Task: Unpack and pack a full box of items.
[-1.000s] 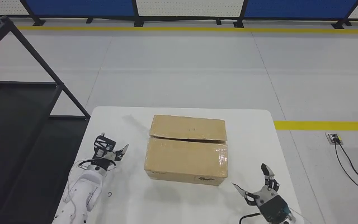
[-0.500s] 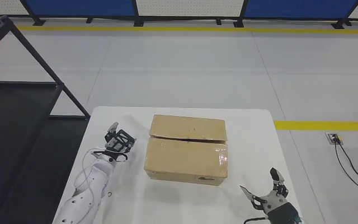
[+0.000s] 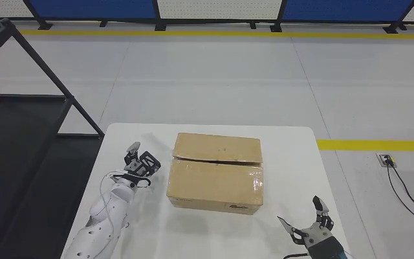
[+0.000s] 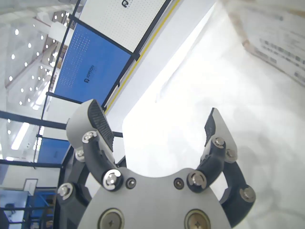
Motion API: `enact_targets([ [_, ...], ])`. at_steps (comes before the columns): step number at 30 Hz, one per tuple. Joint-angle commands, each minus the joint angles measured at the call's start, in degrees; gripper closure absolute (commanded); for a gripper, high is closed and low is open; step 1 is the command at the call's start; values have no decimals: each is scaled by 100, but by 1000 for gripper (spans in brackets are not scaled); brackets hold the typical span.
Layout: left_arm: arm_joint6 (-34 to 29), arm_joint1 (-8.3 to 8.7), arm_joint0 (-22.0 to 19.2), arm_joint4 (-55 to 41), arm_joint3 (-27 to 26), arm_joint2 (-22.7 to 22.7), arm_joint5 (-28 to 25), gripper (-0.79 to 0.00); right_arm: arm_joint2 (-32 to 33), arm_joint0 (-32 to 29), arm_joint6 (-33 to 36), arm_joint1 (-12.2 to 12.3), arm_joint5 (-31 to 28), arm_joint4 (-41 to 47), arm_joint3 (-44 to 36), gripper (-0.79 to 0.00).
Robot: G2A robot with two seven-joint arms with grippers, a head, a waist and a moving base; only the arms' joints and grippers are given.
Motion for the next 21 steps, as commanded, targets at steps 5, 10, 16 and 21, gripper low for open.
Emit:
enact_targets([
  [5,156,-69,-235,256,193,257,178,-785,0,0,0,0,0,0,0,-785],
  [10,374,-137,-490,439,546,434,503,-785,0,0,0,0,0,0,0,-785],
  [16,604,-223,-601,378,785,510,1137,-785,0,0,0,0,0,0,0,-785],
  [21,918,-256,-534,184,768,418,1613,-785,0,0,0,0,0,0,0,-785],
])
